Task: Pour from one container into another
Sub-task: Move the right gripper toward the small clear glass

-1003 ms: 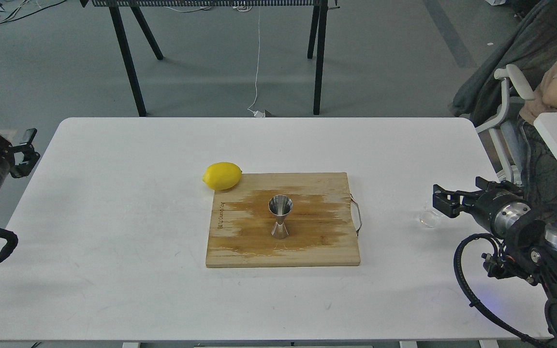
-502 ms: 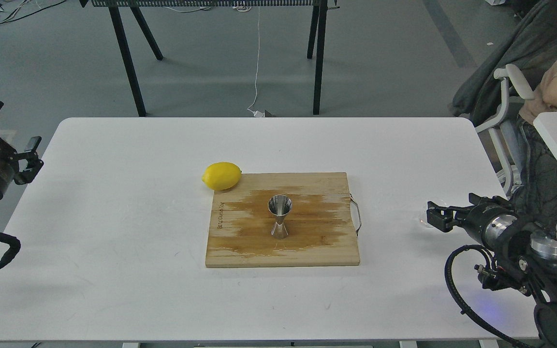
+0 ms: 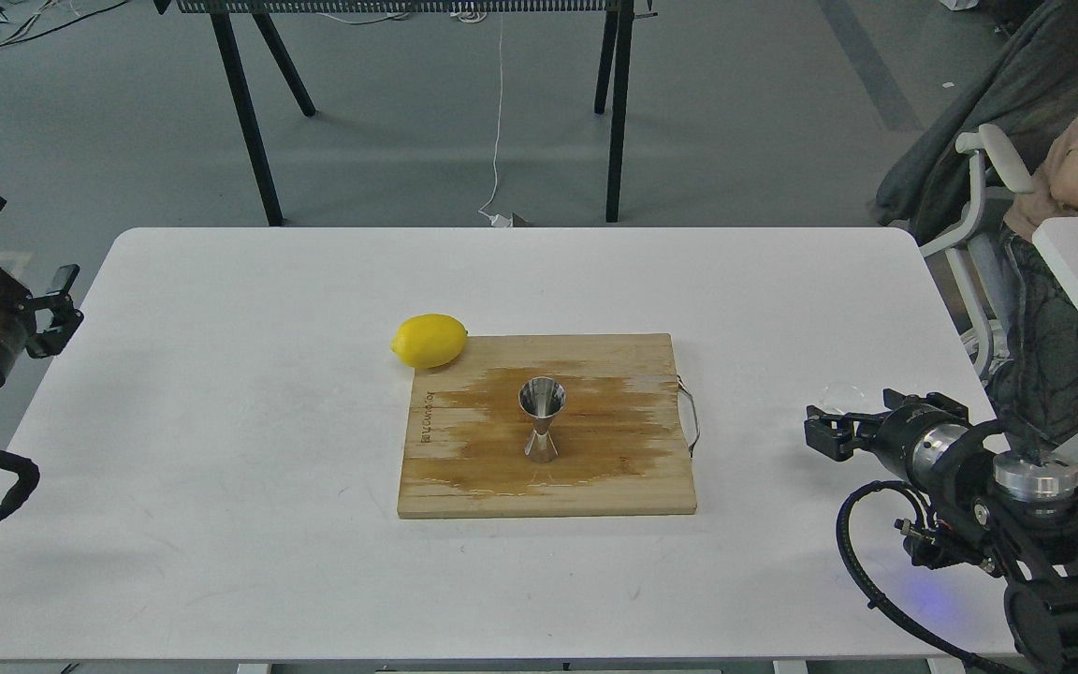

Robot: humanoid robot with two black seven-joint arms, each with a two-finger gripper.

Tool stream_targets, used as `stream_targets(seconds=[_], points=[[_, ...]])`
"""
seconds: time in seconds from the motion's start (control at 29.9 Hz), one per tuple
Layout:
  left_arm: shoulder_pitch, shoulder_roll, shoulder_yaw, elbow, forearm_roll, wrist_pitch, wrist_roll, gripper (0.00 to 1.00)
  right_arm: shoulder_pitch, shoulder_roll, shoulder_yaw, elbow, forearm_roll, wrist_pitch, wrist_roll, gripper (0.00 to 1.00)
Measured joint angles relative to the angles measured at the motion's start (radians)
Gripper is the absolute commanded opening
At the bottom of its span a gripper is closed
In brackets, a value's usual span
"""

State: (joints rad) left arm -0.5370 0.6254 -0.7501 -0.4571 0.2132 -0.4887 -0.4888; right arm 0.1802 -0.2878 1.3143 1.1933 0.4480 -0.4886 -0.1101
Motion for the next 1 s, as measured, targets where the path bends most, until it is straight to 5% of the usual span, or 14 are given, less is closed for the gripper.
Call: stream_targets(seconds=[1.0], points=[[0.001,-0.005,0.006,0.015,0.002,0.0,0.0,0.99,0.065,0.025,-0.041,-0.124,-0.003,0.0,0.001,0.97]])
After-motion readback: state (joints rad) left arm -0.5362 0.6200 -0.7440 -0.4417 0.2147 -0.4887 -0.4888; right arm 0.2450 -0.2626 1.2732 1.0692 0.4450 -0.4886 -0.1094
